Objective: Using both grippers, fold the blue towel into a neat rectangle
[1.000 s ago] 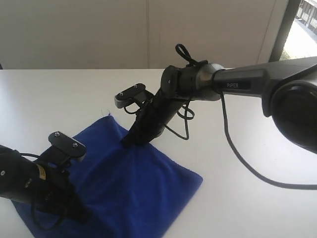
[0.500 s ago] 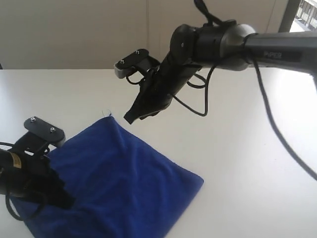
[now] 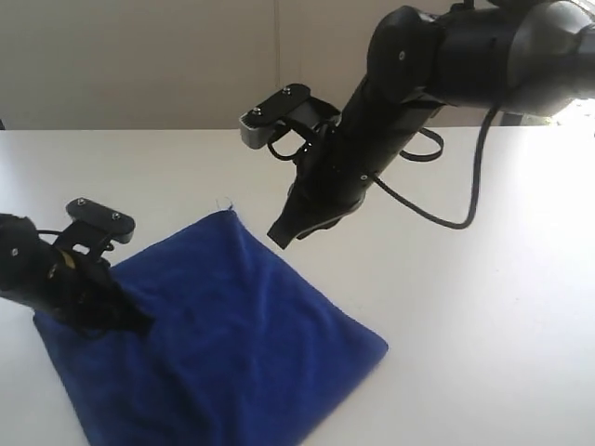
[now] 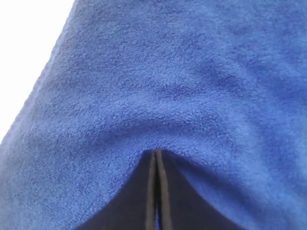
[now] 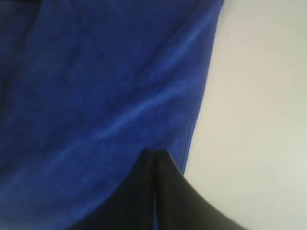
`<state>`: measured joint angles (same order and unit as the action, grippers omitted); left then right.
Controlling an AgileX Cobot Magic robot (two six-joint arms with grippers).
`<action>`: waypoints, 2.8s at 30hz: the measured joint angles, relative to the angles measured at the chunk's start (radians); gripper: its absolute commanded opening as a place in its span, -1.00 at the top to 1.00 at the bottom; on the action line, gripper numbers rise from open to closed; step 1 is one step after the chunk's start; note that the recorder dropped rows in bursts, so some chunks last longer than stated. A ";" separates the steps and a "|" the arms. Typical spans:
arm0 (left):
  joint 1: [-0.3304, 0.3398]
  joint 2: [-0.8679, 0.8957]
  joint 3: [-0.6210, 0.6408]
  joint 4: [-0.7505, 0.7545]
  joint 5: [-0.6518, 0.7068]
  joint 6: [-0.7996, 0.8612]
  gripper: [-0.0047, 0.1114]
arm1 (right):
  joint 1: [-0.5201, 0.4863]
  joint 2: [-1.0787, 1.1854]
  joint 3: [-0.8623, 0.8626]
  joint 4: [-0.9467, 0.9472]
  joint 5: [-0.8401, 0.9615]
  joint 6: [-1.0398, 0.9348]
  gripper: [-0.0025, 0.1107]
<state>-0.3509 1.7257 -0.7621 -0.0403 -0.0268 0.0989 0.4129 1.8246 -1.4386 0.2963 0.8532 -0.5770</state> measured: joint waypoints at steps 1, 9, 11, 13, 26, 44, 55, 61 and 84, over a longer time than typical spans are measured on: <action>0.000 0.020 -0.028 0.000 0.002 0.005 0.92 | 0.000 -0.014 0.016 0.000 -0.003 0.006 0.96; -0.091 0.204 -0.306 0.011 0.056 0.110 0.92 | 0.000 -0.115 0.187 -0.022 -0.067 0.047 0.96; -0.151 0.241 -0.371 0.010 0.070 0.131 0.92 | 0.000 -0.124 0.214 -0.045 -0.076 0.073 0.96; -0.182 0.254 -0.406 0.010 0.092 0.141 0.92 | 0.000 -0.124 0.234 -0.054 -0.082 0.081 0.96; -0.099 0.214 -0.465 0.131 0.459 0.144 0.92 | 0.000 -0.122 0.263 -0.093 -0.177 0.127 0.96; -0.093 -0.377 -0.128 0.058 0.502 -0.027 0.92 | -0.114 0.262 -0.080 0.066 -0.245 -0.055 0.96; -0.169 -0.608 0.242 -0.095 0.251 -0.034 0.92 | -0.198 0.450 -0.240 0.371 -0.056 -0.255 0.96; -0.171 -0.614 0.253 -0.095 0.247 -0.038 0.92 | -0.198 0.478 -0.241 0.375 -0.059 -0.252 0.96; -0.171 -0.614 0.253 -0.097 0.266 -0.038 0.92 | -0.209 0.416 -0.148 -0.309 -0.082 0.345 0.96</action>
<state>-0.5220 1.1117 -0.5096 -0.1372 0.2391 0.0611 0.2036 2.2405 -1.5864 -0.0128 0.7708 -0.2323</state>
